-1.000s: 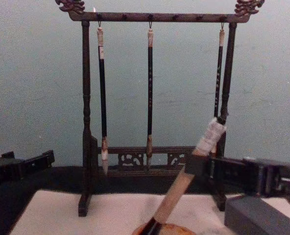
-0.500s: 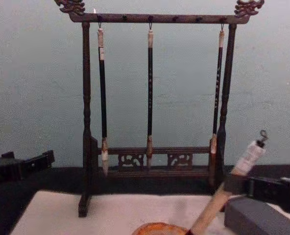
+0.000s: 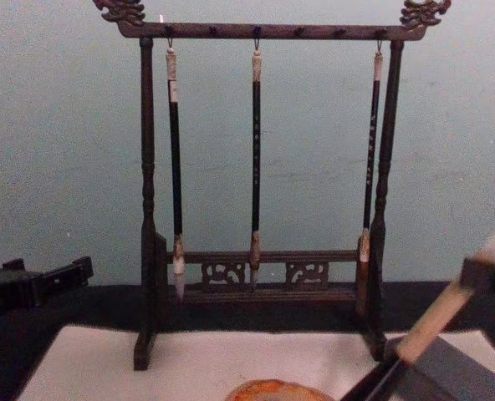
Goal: Pick up the brush from the inkstone, write on the paper, then place the brush back to its original position.
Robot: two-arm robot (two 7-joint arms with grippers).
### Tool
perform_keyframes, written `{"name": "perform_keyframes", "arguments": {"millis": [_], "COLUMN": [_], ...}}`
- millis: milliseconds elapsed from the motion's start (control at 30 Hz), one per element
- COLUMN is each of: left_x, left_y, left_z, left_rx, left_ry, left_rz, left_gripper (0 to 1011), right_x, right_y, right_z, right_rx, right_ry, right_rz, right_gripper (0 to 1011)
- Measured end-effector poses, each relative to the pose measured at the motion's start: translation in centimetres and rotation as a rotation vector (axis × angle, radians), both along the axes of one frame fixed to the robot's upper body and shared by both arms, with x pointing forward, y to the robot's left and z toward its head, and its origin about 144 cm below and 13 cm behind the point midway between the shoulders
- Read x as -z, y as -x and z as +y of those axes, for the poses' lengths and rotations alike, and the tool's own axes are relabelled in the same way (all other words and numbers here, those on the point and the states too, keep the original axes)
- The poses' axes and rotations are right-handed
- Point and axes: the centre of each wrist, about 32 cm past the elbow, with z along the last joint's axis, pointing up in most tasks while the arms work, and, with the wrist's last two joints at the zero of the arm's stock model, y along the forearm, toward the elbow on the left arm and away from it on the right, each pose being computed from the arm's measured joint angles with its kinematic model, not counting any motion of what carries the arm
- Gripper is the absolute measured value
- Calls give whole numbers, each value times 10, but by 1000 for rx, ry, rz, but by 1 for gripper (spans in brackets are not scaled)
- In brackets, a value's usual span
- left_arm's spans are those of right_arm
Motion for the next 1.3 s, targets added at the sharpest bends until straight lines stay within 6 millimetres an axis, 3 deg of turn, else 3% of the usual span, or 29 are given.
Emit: {"name": "perform_keyframes", "arguments": {"millis": [267,500,833,1300], "left_x": [0,0,0,0], "left_y": [0,0,0,0], "left_z": [0,0,0,0], "left_rx": [0,0,0,0], "left_ry": [0,0,0,0], "left_rz": [0,0,0,0], "left_gripper": [1002,1002,1000,1002], "right_x": [-14,-20,-3,17], "right_y": [3,-2,-14,-24], "right_z": [3,21,45,38], "right_rx": [-19,-82,-139,-86], "right_ry": [-45,-69,-49,-27], "right_rz": [-66,-99,-37,38], "right_gripper": [172,172,173,173]}}
